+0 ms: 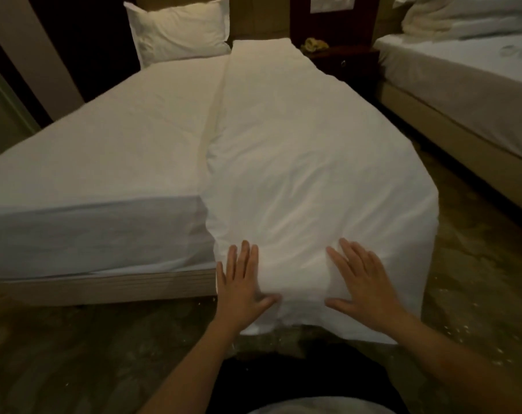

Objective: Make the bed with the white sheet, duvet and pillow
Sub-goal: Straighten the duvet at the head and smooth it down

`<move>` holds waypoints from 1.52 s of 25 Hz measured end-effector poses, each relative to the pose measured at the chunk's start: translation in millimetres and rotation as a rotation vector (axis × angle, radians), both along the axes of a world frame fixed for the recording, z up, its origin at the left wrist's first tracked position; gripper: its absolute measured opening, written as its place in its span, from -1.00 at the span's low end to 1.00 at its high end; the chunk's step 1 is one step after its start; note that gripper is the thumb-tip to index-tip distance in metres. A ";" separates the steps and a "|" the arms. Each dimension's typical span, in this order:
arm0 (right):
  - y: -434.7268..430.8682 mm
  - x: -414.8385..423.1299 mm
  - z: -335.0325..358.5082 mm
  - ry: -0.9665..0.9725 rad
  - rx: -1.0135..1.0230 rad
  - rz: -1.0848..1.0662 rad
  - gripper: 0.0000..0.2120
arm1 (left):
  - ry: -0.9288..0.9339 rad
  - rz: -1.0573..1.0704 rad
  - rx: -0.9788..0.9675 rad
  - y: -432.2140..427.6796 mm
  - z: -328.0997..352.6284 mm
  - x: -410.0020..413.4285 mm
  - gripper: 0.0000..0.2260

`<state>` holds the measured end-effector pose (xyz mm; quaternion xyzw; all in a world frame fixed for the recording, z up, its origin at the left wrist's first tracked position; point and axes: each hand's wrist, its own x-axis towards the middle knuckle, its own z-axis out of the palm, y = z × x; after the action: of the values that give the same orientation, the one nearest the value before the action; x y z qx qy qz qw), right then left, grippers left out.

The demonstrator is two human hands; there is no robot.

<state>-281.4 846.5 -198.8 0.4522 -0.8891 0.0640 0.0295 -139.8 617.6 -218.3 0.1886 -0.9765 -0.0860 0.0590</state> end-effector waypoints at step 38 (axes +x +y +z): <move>116.6 -43.6 16.6 -0.993 -1.040 -0.694 -0.43 | 0.655 0.599 0.834 21.0 28.5 33.8 -0.73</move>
<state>-325.0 963.2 -182.2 -0.0032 -0.7447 0.6516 -0.1446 -106.0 638.6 -189.8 0.4262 -0.6960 -0.4945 0.2990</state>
